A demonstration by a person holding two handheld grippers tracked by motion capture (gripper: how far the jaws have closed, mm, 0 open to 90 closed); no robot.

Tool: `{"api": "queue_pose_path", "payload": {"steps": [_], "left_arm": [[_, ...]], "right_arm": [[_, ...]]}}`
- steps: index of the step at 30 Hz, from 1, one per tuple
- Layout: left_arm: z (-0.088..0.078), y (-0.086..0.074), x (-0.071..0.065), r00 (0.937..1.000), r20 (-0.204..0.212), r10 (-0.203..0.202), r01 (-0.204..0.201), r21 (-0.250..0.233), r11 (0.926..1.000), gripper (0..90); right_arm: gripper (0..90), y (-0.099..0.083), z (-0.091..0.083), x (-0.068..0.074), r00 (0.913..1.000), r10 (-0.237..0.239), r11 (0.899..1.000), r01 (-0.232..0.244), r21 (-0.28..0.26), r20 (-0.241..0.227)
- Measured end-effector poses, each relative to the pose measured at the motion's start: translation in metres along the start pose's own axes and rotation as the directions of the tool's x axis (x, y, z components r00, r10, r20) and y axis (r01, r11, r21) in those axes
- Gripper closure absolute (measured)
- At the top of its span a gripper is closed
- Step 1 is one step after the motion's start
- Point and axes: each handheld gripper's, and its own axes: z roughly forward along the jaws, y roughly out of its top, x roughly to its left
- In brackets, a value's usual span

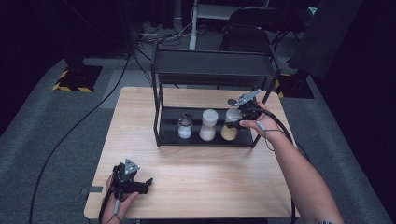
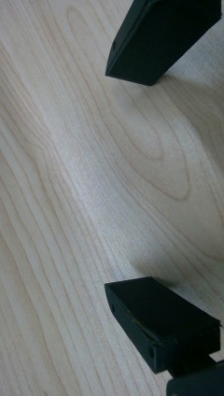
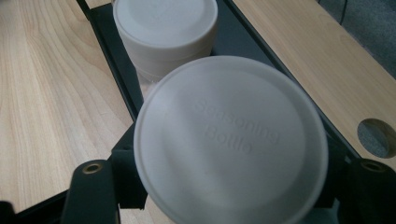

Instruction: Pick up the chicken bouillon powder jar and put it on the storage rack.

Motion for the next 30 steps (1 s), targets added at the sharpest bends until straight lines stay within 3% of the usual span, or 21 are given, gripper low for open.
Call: {"api": "queue_pose_path", "payload": {"steps": [17, 30], "left_arm": [[0.000, 0.000, 0.000, 1.0000, 0.000, 0.000, 0.000, 0.000, 1.0000, 1.1], [0.000, 0.000, 0.000, 1.0000, 0.000, 0.000, 0.000, 0.000, 1.0000, 1.1]], "right_arm": [[33.3, -0.004, 0.016, -0.002, 0.9997, 0.025, 1.000, -0.025, 0.017, -0.006], [33.1, -0.006, 0.018, -0.002, 0.9992, 0.040, 0.999, -0.040, 0.024, 0.002]]}}
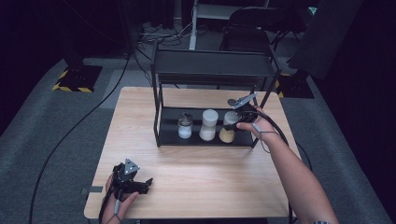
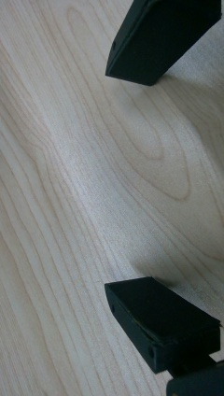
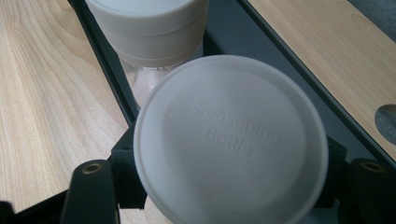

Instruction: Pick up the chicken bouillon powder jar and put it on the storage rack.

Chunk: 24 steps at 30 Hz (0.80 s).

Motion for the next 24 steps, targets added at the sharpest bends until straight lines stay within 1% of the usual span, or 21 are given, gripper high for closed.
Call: {"api": "queue_pose_path", "payload": {"steps": [4, 5, 6, 10, 12, 16, 19, 22, 24], "left_arm": [[0.000, 0.000, 0.000, 1.0000, 0.000, 0.000, 0.000, 0.000, 1.0000, 1.1], [0.000, 0.000, 0.000, 1.0000, 0.000, 0.000, 0.000, 0.000, 1.0000, 1.1], [0.000, 0.000, 0.000, 1.0000, 0.000, 0.000, 0.000, 0.000, 1.0000, 1.1], [0.000, 0.000, 0.000, 1.0000, 0.000, 0.000, 0.000, 0.000, 1.0000, 1.1], [0.000, 0.000, 0.000, 1.0000, 0.000, 0.000, 0.000, 0.000, 1.0000, 1.1], [0.000, 0.000, 0.000, 1.0000, 0.000, 0.000, 0.000, 0.000, 1.0000, 1.1], [0.000, 0.000, 0.000, 1.0000, 0.000, 0.000, 0.000, 0.000, 1.0000, 1.1], [0.000, 0.000, 0.000, 1.0000, 0.000, 0.000, 0.000, 0.000, 1.0000, 1.1], [0.000, 0.000, 0.000, 1.0000, 0.000, 0.000, 0.000, 0.000, 1.0000, 1.1]], "right_arm": [[31.4, 0.000, 0.000, 0.000, 1.0000, -0.001, 1.000, 0.001, 0.002, 0.001], [26.9, 0.000, 0.000, 0.000, 1.0000, 0.003, 1.000, -0.003, 0.005, -0.001], [22.1, 0.001, 0.000, 0.000, 0.9998, 0.018, 1.000, -0.018, 0.004, -0.007], [17.5, -0.001, -0.006, 0.001, 0.9997, 0.023, 1.000, -0.023, -0.018, 0.001], [14.8, -0.001, -0.011, 0.003, 0.9995, 0.032, 0.999, -0.032, -0.034, 0.006], [12.5, -0.002, -0.025, 0.008, 0.9991, 0.034, 0.998, -0.033, -0.058, 0.026], [11.5, -0.004, -0.035, 0.012, 0.9987, 0.040, 0.996, -0.038, -0.076, 0.031], [10.9, -0.007, -0.043, 0.018, 0.9989, 0.030, 0.996, -0.027, -0.083, 0.035], [10.1, -0.011, -0.049, 0.022, 0.9989, 0.028, 0.995, -0.025, -0.099, 0.037]]}}
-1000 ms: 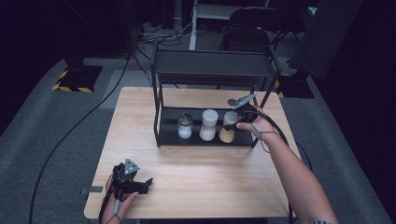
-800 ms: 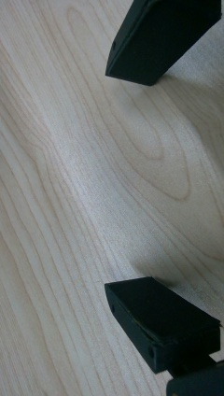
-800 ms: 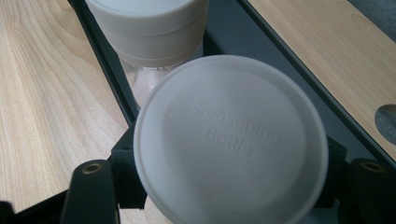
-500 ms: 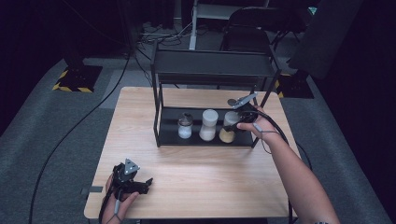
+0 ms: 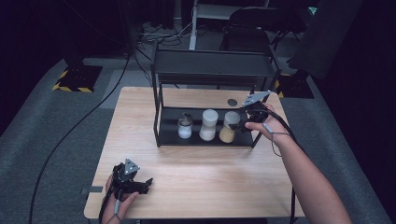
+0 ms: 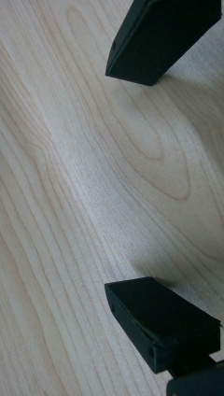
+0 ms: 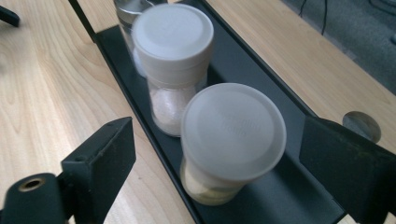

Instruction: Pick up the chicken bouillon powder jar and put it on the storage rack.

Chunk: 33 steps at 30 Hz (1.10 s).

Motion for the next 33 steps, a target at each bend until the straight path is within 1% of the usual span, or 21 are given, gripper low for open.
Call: {"api": "queue_pose_path", "payload": {"steps": [10, 17, 28, 33], "left_arm": [[0.000, 0.000, 0.000, 1.0000, 0.000, 0.000, 0.000, 0.000, 1.0000, 1.1], [0.000, 0.000, 0.000, 1.0000, 0.000, 0.000, 0.000, 0.000, 1.0000, 1.1], [0.000, 0.000, 0.000, 1.0000, 0.000, 0.000, 0.000, 0.000, 1.0000, 1.0], [0.000, 0.000, 0.000, 1.0000, -0.001, 0.000, 0.000, 0.000, 1.0000, 1.1]], "right_arm": [[9.1, -0.014, -0.028, 0.020, 0.9997, -0.022, 0.999, 0.022, -0.039, -0.005], [8.9, -0.026, -0.047, 0.036, 0.9993, -0.034, 0.998, 0.033, -0.052, -0.016], [8.5, -0.046, -0.064, 0.056, 0.9990, -0.041, 0.997, 0.040, -0.061, -0.020], [8.3, -0.055, -0.069, 0.064, 0.9989, -0.041, 0.997, 0.040, -0.060, -0.022]]}}
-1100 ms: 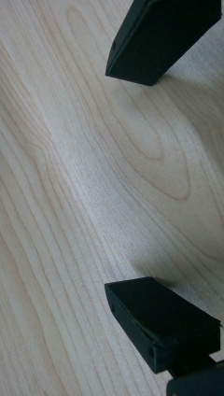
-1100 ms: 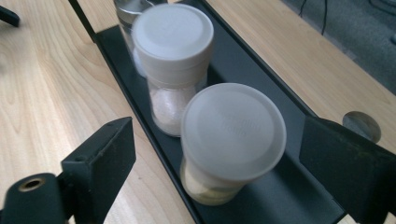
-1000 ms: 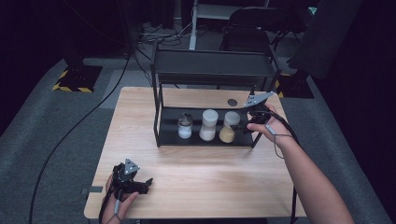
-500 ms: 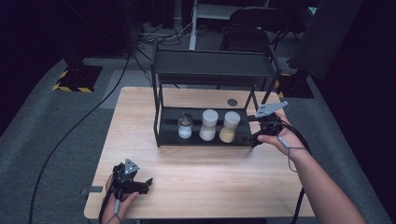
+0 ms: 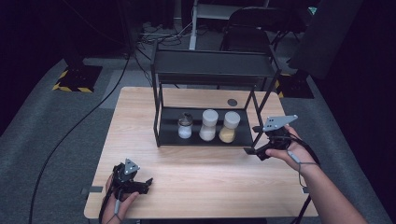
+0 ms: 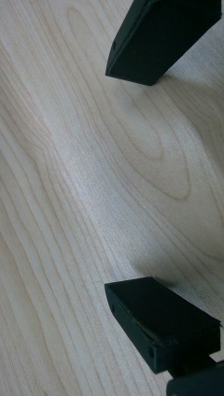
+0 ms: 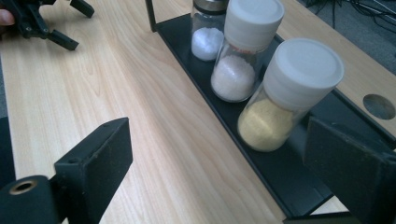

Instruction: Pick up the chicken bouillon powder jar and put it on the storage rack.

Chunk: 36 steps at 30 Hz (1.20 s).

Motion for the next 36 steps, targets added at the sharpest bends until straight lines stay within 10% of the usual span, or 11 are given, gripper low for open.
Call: {"api": "queue_pose_path", "payload": {"steps": [36], "left_arm": [[0.000, 0.000, 0.000, 1.0000, 0.000, 0.000, 0.000, 0.000, 1.0000, 1.0]], "right_arm": [[3.6, -0.108, 0.041, 0.046, 0.9765, 0.155, 0.987, -0.158, 0.008, 0.149]]}}
